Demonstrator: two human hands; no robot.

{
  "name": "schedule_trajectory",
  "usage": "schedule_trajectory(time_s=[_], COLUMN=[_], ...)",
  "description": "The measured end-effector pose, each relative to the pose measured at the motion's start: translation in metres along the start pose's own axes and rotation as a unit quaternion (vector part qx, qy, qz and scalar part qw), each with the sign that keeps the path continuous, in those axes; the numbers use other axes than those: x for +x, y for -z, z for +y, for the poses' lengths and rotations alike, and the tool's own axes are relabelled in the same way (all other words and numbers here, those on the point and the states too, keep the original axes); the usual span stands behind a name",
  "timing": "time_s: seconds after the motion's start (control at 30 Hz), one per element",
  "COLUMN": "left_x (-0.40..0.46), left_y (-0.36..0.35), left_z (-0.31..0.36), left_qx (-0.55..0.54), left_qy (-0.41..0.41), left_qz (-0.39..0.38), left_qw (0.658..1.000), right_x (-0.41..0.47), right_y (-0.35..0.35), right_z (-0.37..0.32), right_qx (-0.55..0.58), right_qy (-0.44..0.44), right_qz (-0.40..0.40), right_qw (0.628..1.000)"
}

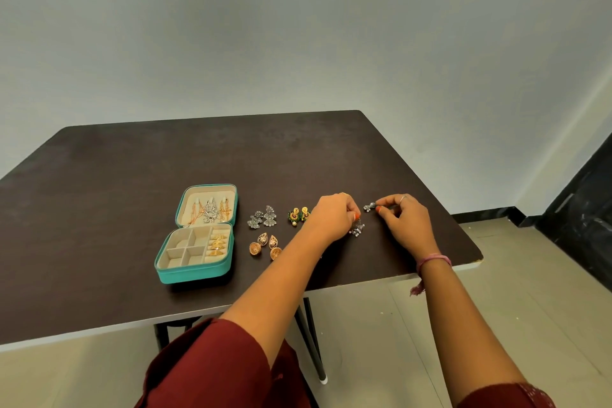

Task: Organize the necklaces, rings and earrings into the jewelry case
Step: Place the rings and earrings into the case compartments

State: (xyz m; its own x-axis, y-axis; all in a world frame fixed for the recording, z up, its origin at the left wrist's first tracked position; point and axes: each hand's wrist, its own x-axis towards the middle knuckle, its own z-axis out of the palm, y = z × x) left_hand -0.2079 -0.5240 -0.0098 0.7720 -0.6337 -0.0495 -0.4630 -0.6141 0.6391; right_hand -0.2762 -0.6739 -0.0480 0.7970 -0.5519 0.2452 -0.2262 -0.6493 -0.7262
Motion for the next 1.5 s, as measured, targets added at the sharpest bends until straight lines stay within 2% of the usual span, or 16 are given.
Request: schedule_trajectory(time_s=[0.17, 0.27, 0.43, 0.5, 0.77, 0.97, 1.17, 1.5], left_x=[-0.007, -0.012, -0.021, -0.025, -0.043, -0.05, -0.058, -0.066], left_y=[0.009, 0.016, 0.032, 0.038, 0.062, 0.077, 0.092, 0.098], left_z=[-0.008, -0.008, -0.008, -0.008, -0.001, 0.0, 0.001, -0.001], left_qx=[-0.09, -0.133, -0.153, -0.15, -0.202, -0.171, -0.086, -0.078], left_qy=[-0.015, -0.03, -0.037, -0.04, -0.061, -0.074, -0.105, -0.118], left_qz=[0.026, 0.037, 0.075, 0.086, 0.125, 0.121, 0.091, 0.096], left_qw=[0.996, 0.99, 0.985, 0.984, 0.969, 0.975, 0.987, 0.985], right_x=[-0.005, -0.008, -0.009, -0.01, -0.016, -0.023, -0.028, -0.033], right_y=[0.001, 0.003, 0.011, 0.017, 0.056, 0.06, 0.058, 0.061], right_z=[-0.005, -0.008, -0.024, -0.03, -0.074, -0.098, -0.11, -0.12], right_qx=[0.06, 0.147, 0.317, 0.352, 0.326, 0.281, 0.164, 0.075], right_qy=[-0.002, -0.058, -0.179, -0.209, -0.161, -0.13, -0.068, 0.033], right_qz=[0.009, 0.014, 0.026, 0.028, -0.006, -0.059, -0.09, -0.138], right_qw=[0.998, 0.987, 0.931, 0.912, 0.931, 0.949, 0.98, 0.987])
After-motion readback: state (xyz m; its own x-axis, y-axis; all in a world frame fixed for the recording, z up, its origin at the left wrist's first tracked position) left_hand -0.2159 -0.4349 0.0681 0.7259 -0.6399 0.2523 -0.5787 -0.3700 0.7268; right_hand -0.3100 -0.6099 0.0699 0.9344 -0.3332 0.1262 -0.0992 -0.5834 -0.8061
